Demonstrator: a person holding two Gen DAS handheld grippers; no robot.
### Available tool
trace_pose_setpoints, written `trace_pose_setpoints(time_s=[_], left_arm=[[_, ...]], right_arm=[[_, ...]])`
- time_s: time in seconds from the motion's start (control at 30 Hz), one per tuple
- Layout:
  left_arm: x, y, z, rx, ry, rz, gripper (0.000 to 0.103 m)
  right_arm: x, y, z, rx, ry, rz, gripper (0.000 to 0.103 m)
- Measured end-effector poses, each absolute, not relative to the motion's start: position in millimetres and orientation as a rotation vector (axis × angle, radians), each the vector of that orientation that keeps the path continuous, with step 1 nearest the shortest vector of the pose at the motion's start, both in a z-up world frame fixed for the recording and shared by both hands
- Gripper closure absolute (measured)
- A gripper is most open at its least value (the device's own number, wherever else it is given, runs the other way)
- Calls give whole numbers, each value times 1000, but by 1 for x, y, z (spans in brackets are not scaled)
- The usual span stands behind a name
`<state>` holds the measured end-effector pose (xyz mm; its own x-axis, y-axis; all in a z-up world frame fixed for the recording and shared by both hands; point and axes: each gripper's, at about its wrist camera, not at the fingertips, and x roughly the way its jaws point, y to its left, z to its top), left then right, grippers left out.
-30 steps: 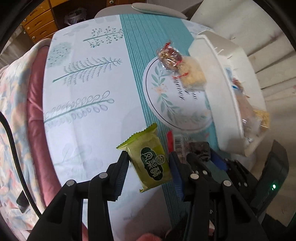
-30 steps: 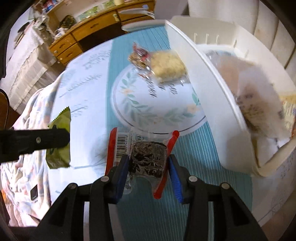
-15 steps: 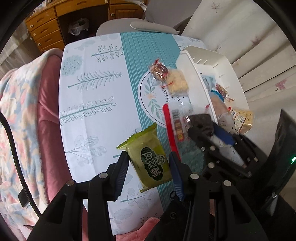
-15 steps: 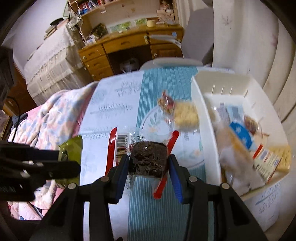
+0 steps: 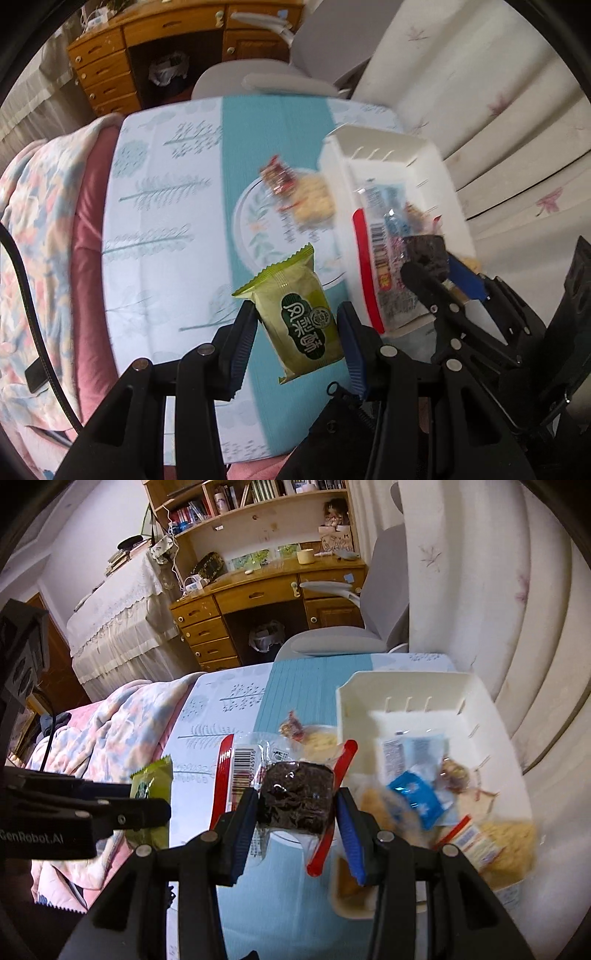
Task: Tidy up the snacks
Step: 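Carry the green packet and dark foil snack over the tray and release both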
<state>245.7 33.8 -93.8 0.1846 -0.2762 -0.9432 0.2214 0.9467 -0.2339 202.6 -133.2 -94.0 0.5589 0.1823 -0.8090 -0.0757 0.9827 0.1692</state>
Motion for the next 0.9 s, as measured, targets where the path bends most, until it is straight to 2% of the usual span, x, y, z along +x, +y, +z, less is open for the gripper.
trace_pose_setpoints(time_s=[0.37,0.9], left_arm=[[240,-49,-77,-52,1257,-372,59],[251,-154,-88,-20,1235,-462,59]], right_arm=[[199,-212,-86,84,950,161,60],[201,-304,-100,117,992,106,57]])
